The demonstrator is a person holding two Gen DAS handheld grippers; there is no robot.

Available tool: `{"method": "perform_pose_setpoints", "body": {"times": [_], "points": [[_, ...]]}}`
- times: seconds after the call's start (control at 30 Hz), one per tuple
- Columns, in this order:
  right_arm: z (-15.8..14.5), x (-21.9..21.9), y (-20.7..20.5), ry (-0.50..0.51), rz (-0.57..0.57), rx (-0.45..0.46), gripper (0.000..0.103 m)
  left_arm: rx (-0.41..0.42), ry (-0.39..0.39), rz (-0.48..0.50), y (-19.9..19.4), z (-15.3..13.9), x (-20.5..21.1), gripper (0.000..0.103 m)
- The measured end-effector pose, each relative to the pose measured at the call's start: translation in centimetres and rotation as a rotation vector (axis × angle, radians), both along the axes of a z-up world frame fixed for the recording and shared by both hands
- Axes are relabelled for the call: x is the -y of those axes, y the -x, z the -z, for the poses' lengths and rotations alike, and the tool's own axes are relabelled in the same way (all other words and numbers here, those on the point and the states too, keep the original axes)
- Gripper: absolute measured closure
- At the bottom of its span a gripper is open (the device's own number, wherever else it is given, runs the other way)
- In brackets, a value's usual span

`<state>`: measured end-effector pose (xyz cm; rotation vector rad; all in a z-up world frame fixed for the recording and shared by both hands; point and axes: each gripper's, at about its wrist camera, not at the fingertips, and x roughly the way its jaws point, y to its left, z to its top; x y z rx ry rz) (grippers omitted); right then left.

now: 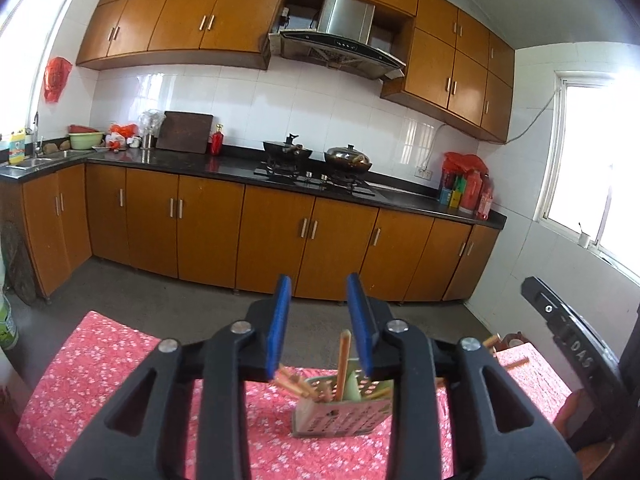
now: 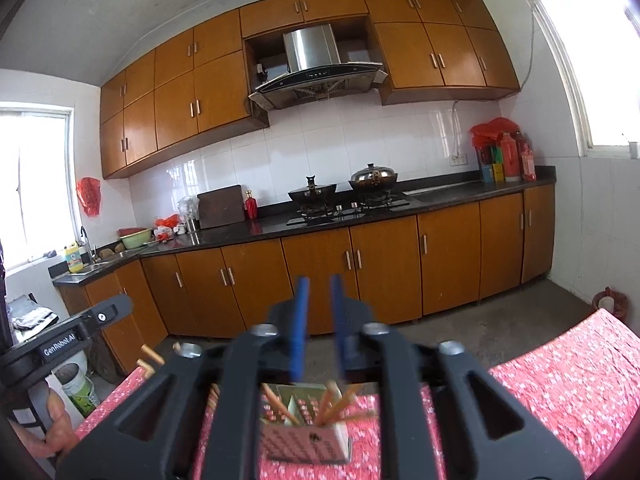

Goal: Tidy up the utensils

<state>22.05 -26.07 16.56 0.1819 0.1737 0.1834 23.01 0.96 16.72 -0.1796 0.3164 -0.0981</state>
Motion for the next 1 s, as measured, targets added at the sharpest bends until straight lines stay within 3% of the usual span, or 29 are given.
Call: {"method": "perform_pose_setpoints", "body": {"times": [0.03,0.13,0.23,0.37,0.53,0.63,1.0], "points": [[0.1,0.2,0.5,-0.004,0.001,-0.003,0.057,0.004,-0.018,-0.008,1.0,0.2,-0.3,0.066],[1.3,0.8,3.4,0.013,0.008,-0.029,0.047,0.007,-0.058,-0.023,3.6,0.9,-0.8,0.054],[3.2,0.9,6.2,0.023,0.008,-0.049,0.022,-0.004,-0.090,-0.008,6.9,2.6,-1.3,0.036],[5.7,0.3,9.2,0.069,0.026,-0.065,0.002,-0.011,-0.144,0.002,11.6,5.8,-1.6,0.006],[8.9,-0.4,11.8,0.083,0.037,-0.112,0.002,-0.022,-0.213,-0.032,15.2,8.8,-1.3,0.004],[10.2,-0.9,12.8,0.093,0.062,-0.138,0.002,-0.028,-0.209,-0.052,17.2,10.4,-1.4,0.004],[13.9,-2.1,15.5,0.188,0.086,-0.161,0.002,-0.049,-0.283,-0.082,19.8,14.6,0.1,0.004]]}}
